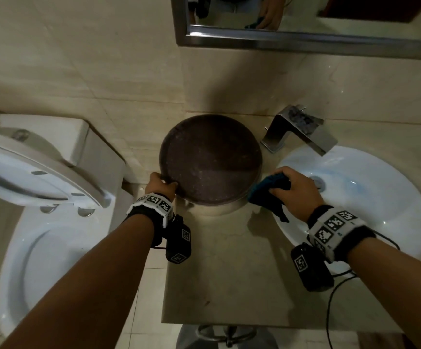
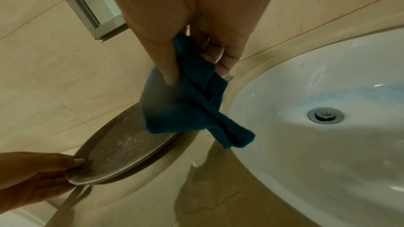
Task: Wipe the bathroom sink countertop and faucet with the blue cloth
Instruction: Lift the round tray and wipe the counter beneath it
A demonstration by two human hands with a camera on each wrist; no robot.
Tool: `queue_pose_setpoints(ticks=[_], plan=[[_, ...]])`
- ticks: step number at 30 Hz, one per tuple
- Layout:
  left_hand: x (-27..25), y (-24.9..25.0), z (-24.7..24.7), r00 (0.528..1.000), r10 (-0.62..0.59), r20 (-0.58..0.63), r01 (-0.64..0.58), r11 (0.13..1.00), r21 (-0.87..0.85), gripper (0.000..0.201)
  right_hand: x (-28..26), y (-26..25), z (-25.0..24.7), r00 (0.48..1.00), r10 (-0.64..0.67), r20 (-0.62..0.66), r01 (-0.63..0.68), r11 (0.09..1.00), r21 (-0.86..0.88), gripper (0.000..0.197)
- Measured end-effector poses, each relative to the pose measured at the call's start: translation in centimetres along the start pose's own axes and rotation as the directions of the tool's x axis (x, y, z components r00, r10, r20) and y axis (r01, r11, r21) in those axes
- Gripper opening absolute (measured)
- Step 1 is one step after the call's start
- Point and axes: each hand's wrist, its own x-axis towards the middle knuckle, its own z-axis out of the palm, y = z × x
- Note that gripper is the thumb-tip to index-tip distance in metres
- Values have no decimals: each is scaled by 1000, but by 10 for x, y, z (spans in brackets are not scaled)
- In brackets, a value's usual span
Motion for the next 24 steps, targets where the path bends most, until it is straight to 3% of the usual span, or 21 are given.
queue_pose_setpoints(ticks=[11,15,24], plan=[[-21,3,-17,999,-7,49,18,973,-229,50,-6,12,-4,999,36,13,-36,999,-10,27],[-26,6,-21,993,33,111,7,939,-344,55,-8,14,-6,999,35,12,-35,999,-3,24],[-30,2,-48,994,16,104,43,839,-542,55,-7,16,-5,999,47,-14,-47,999,11,26]])
